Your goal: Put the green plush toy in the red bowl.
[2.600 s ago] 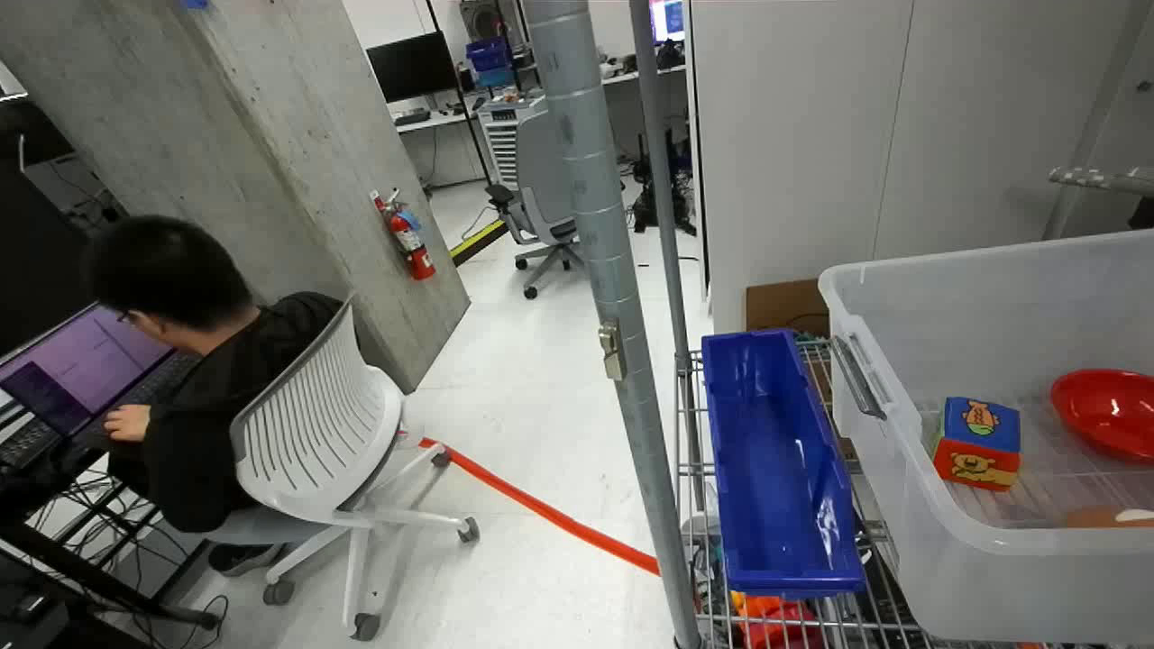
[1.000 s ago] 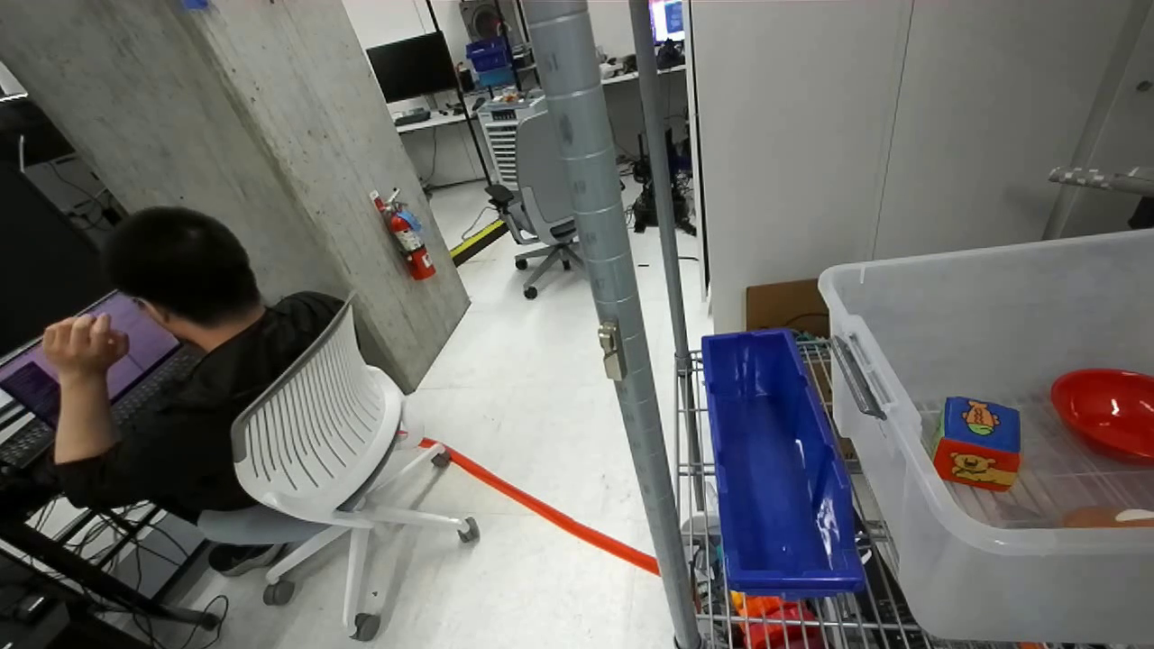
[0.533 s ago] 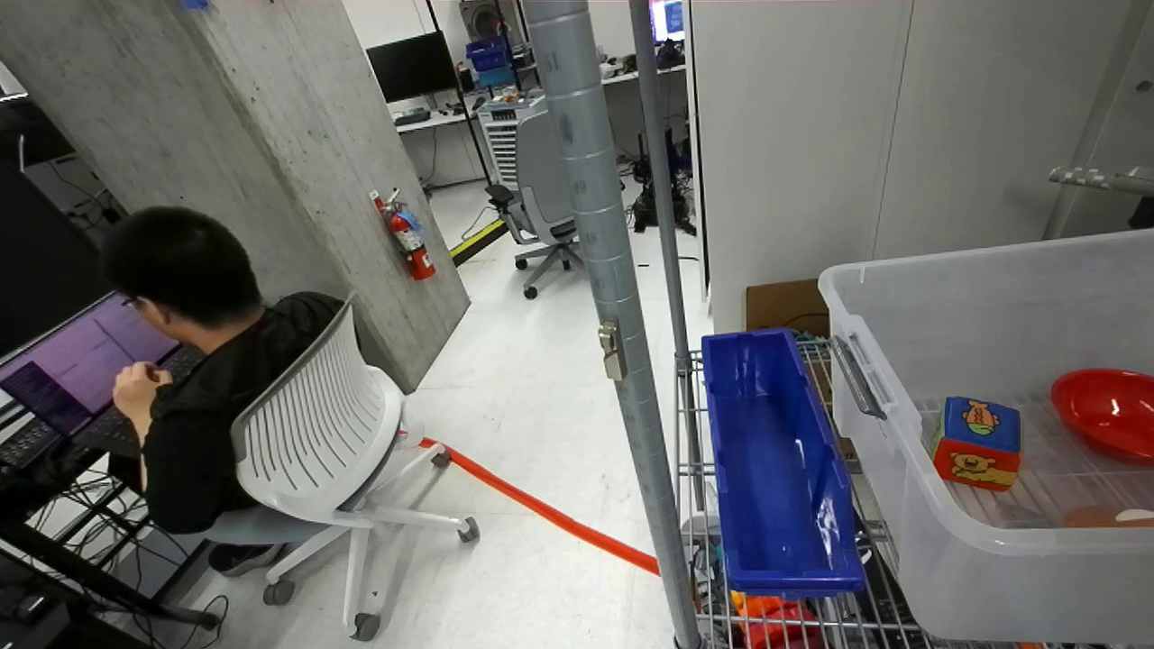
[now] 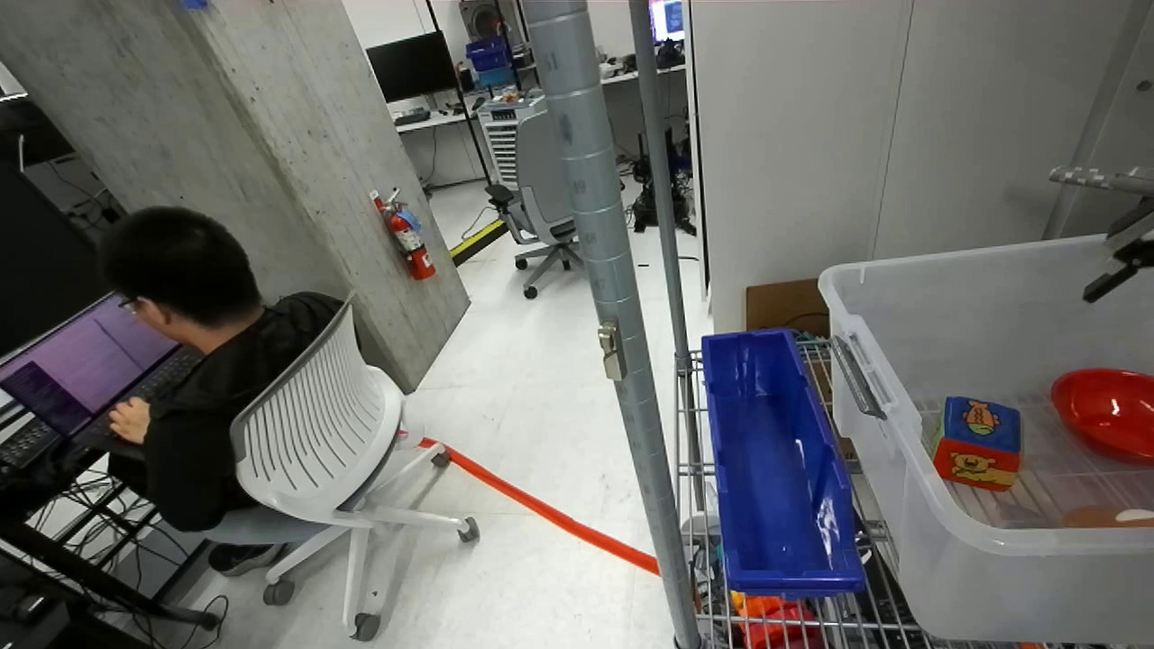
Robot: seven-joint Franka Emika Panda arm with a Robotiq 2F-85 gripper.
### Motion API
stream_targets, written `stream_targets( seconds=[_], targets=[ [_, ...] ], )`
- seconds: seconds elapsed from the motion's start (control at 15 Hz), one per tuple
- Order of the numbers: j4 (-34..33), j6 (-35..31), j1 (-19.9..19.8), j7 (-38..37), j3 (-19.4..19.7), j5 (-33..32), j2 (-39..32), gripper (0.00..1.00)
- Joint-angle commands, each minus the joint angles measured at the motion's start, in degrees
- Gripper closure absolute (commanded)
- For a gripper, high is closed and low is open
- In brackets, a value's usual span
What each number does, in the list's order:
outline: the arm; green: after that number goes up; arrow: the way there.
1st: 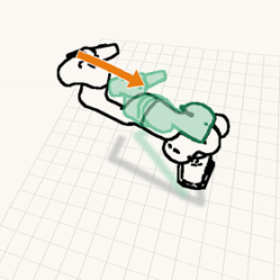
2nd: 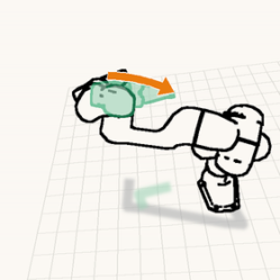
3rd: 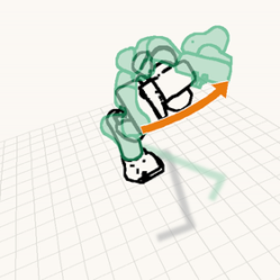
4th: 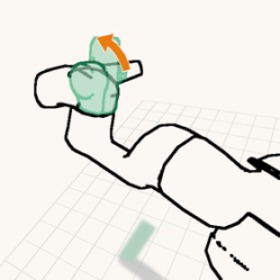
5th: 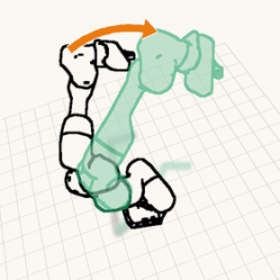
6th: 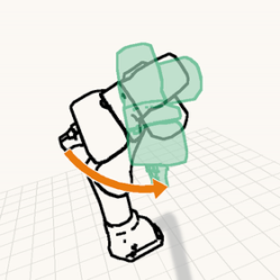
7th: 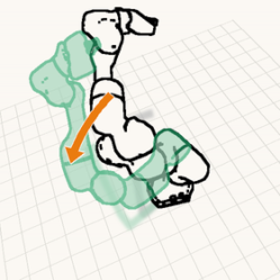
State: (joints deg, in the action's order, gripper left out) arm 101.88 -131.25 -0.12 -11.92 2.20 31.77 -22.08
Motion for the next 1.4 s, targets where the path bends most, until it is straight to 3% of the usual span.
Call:
stream_targets(
  seconds=[0.0,0.6,1.2,1.27,1.33],
  targets=[
    [-8.5,1.7,-1.0,-2.2,-1.1,-2.7,-9.7,0.00],
    [-15.8,4.8,-0.2,-2.0,-2.9,-9.0,-24.7,0.00],
    [-24.8,16.7,4.3,-7.3,0.0,-22.0,-33.1,0.00],
    [-26.0,17.7,4.5,-7.7,0.0,-22.5,-34.2,0.25],
    [-27.3,18.7,4.6,-8.0,0.1,-23.1,-35.4,0.28]
  ],
)
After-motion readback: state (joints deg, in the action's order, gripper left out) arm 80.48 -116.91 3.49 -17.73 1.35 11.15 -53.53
